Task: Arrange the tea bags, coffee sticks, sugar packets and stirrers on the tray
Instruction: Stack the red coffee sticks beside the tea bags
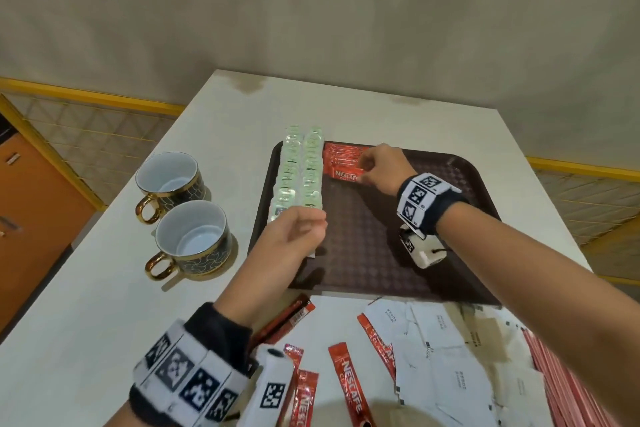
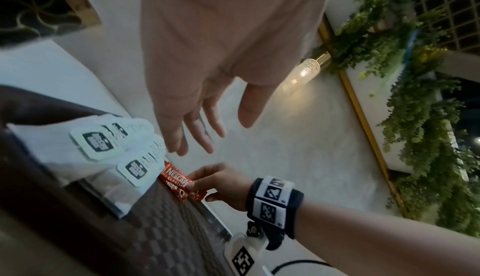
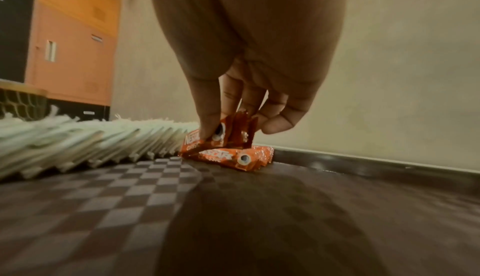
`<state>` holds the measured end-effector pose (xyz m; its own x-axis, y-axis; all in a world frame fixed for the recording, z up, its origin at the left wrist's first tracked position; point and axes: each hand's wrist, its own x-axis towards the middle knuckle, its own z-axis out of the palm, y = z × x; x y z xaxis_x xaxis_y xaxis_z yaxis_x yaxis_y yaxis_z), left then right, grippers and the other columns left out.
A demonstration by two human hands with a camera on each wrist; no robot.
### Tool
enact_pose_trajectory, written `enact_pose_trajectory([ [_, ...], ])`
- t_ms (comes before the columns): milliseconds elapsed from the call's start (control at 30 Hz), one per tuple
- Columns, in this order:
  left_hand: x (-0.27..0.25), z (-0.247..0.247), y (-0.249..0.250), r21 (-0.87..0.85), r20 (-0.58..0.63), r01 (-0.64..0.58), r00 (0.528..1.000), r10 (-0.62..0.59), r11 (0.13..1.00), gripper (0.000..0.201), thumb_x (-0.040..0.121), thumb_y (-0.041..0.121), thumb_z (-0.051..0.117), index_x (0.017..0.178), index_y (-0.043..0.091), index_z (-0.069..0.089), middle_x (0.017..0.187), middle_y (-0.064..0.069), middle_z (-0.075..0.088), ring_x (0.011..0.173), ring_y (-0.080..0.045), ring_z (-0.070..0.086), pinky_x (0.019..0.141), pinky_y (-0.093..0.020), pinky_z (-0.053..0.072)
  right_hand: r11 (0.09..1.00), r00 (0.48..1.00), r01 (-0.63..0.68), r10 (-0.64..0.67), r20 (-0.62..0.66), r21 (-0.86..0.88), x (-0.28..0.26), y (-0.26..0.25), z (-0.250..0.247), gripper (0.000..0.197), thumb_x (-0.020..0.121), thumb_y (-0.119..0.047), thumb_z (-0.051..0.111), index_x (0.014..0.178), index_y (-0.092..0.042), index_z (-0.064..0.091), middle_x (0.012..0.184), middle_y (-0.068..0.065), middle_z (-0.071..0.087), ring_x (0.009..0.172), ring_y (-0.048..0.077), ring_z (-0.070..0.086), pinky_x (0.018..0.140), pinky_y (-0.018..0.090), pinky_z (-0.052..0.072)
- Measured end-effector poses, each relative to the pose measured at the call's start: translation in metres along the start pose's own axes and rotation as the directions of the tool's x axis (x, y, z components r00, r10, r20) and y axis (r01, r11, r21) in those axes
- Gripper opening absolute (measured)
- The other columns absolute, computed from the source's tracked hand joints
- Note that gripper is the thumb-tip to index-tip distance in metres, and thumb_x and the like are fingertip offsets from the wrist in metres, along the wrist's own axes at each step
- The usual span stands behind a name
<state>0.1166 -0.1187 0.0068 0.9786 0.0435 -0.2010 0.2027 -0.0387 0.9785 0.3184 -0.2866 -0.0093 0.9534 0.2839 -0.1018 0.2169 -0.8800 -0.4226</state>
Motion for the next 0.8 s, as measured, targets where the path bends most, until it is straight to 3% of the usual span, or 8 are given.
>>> enact_pose_trajectory([
  [100, -0.002, -0.006, 0.000, 0.026, 0.013, 0.004, 1.000, -0.004, 1.000, 0.016, 0.097, 0.022, 0.057, 0.109, 0.028, 0.064, 0.119, 0.013, 0.064, 0.102, 0.008, 0.060, 0.077, -0.007, 0.046, 0.993, 0.998, 0.065, -0.062, 0.031, -0.100, 0.014, 0.001, 0.007, 0.028, 0.081, -0.012, 0.075, 0.108, -0.006, 0.068, 0.107, 0.012, 0.068, 0.100, 0.027, 0.064, 0.089, 0.031, 0.050],
  [200, -0.001, -0.010, 0.000, 0.053, 0.012, 0.016, 1.000, -0.017, 0.998, 0.015, 0.096, 0.021, 0.058, 0.107, 0.028, 0.064, 0.113, 0.009, 0.067, 0.102, 0.004, 0.061, 0.084, -0.013, 0.046, 0.987, 0.994, 0.111, -0.107, 0.035, -0.115, 0.018, 0.004, 0.011, 0.023, 0.081, -0.008, 0.072, 0.104, -0.004, 0.068, 0.105, 0.013, 0.068, 0.095, 0.028, 0.065, 0.087, 0.037, 0.053],
  [400, 0.001, -0.011, 0.000, 0.084, -0.003, 0.020, 1.000, -0.020, 0.996, 0.016, 0.096, 0.017, 0.058, 0.106, 0.027, 0.063, 0.110, 0.006, 0.068, 0.101, 0.001, 0.063, 0.083, -0.012, 0.045, 0.973, 0.987, 0.163, -0.161, 0.021, -0.164, 0.023, 0.007, 0.013, 0.026, 0.080, -0.011, 0.072, 0.106, -0.007, 0.067, 0.106, 0.012, 0.064, 0.097, 0.027, 0.061, 0.080, 0.028, 0.044],
  [800, -0.001, -0.012, 0.001, 0.075, -0.022, -0.018, 1.000, 0.020, 0.997, 0.019, 0.095, 0.011, 0.058, 0.107, 0.023, 0.066, 0.111, 0.009, 0.069, 0.106, -0.002, 0.062, 0.087, -0.013, 0.048, 0.932, 0.966, 0.257, -0.250, 0.059, -0.256, 0.023, 0.006, 0.011, 0.030, 0.083, -0.008, 0.071, 0.112, -0.009, 0.067, 0.111, 0.014, 0.061, 0.103, 0.030, 0.058, 0.084, 0.033, 0.045],
])
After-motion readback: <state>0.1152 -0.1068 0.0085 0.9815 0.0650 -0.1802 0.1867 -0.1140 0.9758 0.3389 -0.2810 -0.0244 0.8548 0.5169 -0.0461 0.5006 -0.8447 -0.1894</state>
